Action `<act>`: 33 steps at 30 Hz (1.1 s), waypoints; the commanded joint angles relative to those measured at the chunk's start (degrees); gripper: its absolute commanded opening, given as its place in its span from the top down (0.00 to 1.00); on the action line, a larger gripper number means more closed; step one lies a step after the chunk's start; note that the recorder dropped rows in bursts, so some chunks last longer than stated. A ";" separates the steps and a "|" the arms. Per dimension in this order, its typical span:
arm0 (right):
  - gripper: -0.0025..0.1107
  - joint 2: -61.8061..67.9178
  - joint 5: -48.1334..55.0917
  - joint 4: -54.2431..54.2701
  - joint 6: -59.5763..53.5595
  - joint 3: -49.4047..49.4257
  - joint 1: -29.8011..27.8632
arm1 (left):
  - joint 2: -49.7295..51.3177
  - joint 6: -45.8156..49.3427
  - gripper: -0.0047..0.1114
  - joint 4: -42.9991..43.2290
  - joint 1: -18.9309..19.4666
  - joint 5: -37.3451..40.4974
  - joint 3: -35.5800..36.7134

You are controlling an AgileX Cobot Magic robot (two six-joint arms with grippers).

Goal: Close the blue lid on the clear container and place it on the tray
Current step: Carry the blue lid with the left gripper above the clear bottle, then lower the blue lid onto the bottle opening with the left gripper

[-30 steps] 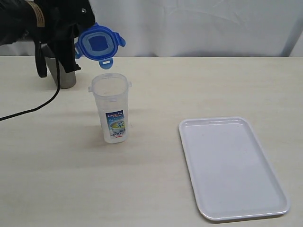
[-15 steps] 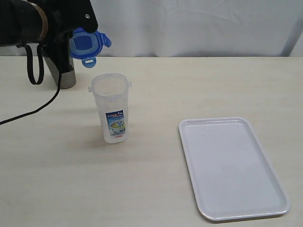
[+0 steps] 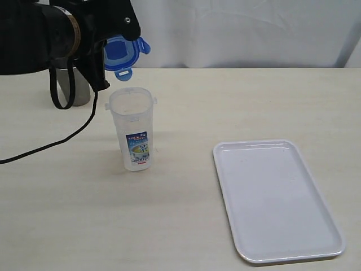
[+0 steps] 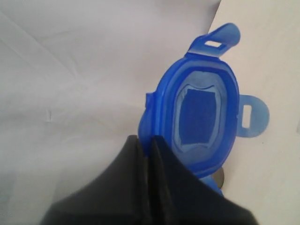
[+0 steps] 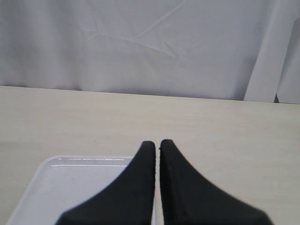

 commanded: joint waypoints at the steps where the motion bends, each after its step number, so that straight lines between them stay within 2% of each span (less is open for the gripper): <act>1: 0.94 -0.12 -0.36 -0.46 -0.20 0.03 -0.10 | -0.44 -0.61 0.96 -0.63 -0.30 -0.91 0.36; 16: 0.94 -0.12 -0.36 -0.46 -0.20 0.03 -0.10 | -0.44 1.00 0.96 -1.17 -0.30 -2.31 0.36; 28: 0.94 -0.12 -0.36 -0.46 -0.20 0.03 -0.10 | -0.44 1.38 0.96 -2.01 -0.30 0.02 1.94; 33: 0.94 -0.12 -0.36 -0.46 -0.20 0.03 -0.10 | -0.44 1.65 0.96 -2.14 -3.15 3.94 1.94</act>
